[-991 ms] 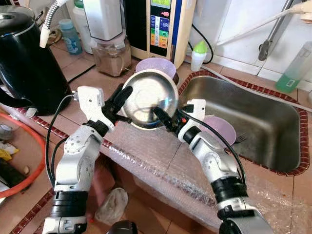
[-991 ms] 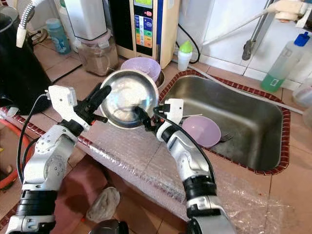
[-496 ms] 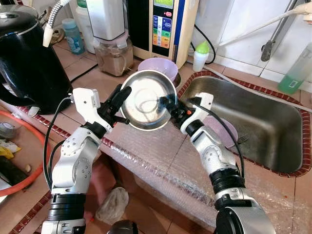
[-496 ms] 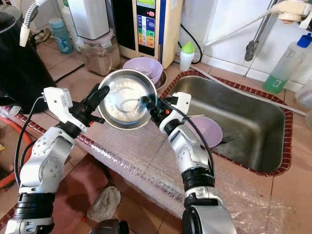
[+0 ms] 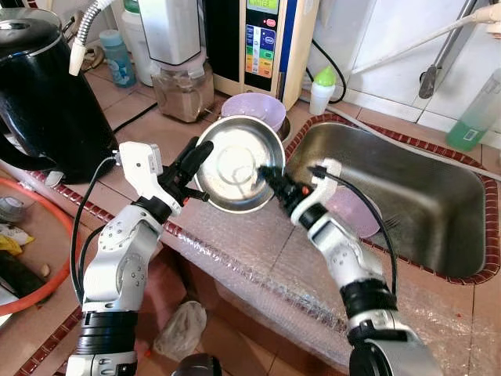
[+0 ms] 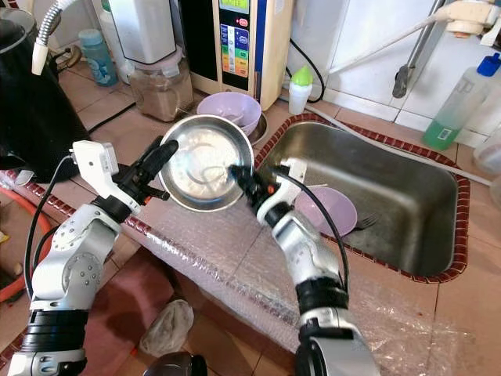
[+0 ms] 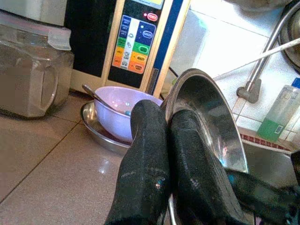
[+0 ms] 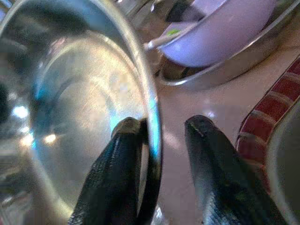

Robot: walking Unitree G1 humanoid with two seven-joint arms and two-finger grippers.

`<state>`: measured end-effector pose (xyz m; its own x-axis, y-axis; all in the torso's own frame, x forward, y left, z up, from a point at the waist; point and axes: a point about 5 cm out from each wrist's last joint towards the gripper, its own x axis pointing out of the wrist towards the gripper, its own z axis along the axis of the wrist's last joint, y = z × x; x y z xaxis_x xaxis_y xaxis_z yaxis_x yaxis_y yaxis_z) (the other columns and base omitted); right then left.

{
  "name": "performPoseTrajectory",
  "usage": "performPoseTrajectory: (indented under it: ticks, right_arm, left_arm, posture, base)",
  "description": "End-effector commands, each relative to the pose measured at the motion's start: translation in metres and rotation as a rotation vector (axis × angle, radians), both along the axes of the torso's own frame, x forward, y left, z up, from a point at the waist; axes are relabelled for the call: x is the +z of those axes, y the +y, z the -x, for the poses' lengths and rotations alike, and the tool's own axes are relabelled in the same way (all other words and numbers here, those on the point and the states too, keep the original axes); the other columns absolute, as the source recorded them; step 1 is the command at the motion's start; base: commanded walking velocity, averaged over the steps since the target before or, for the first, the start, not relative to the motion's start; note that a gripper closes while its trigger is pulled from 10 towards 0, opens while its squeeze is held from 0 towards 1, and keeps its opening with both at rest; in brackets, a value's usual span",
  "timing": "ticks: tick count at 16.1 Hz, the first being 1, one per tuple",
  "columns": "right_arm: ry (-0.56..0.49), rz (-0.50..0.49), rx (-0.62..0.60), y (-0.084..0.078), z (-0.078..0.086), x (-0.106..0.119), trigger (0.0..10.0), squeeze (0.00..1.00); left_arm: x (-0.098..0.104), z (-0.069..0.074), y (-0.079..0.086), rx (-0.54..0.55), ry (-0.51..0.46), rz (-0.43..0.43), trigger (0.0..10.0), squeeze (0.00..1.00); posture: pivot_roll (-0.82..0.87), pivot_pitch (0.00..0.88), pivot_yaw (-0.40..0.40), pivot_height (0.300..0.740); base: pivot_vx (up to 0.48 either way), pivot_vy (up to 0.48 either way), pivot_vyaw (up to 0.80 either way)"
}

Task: Kitchen organization

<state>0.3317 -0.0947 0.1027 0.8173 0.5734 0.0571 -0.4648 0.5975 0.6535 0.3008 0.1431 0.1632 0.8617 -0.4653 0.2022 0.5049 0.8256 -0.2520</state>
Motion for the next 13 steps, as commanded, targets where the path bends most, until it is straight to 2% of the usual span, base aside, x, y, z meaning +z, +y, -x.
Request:
performPoseTrajectory:
  ticks: [1,5,9,10,12,13]
  right_arm:
    - [-0.008,0.000,0.025,0.001,0.001,0.002,0.0,0.00]
    - [-0.005,0.010,-0.031,-0.007,-0.001,0.005,0.0,0.00]
    - [-0.032,-0.003,-0.063,-0.012,-0.003,0.016,0.0,0.00]
    - [-0.038,-0.003,-0.070,-0.014,-0.003,0.018,0.0,0.00]
    - [-0.043,0.002,-0.103,-0.027,-0.003,0.020,0.0,0.00]
    - [-0.042,0.004,-0.115,-0.030,-0.003,0.020,0.0,0.00]
  left_arm:
    - [0.010,0.000,-0.007,-0.044,-0.040,0.023,0.0,0.00]
    - [0.007,0.000,-0.008,-0.055,-0.027,0.010,0.0,0.00]
    - [0.000,-0.003,-0.010,-0.034,-0.003,-0.075,0.0,0.00]
    - [-0.001,-0.003,-0.010,-0.038,-0.003,-0.092,0.9,0.00]
    - [0.000,-0.005,-0.013,-0.058,-0.018,-0.113,4.4,0.00]
    - [0.000,-0.005,-0.013,-0.056,-0.018,-0.119,2.8,0.00]
  posture:
    - [0.04,0.000,0.020,0.740]
    - [0.04,0.000,0.019,0.740]
    - [0.03,0.000,0.021,0.740]
    - [0.03,0.000,0.022,0.740]
    - [0.03,0.000,0.024,0.740]
    - [0.03,0.000,0.025,0.740]
  base:
    - [0.000,0.000,0.00]
    - [0.000,0.000,0.00]
    - [0.000,0.000,0.00]
    - [0.000,0.000,0.00]
    - [0.000,0.000,0.00]
    - [0.000,0.000,0.00]
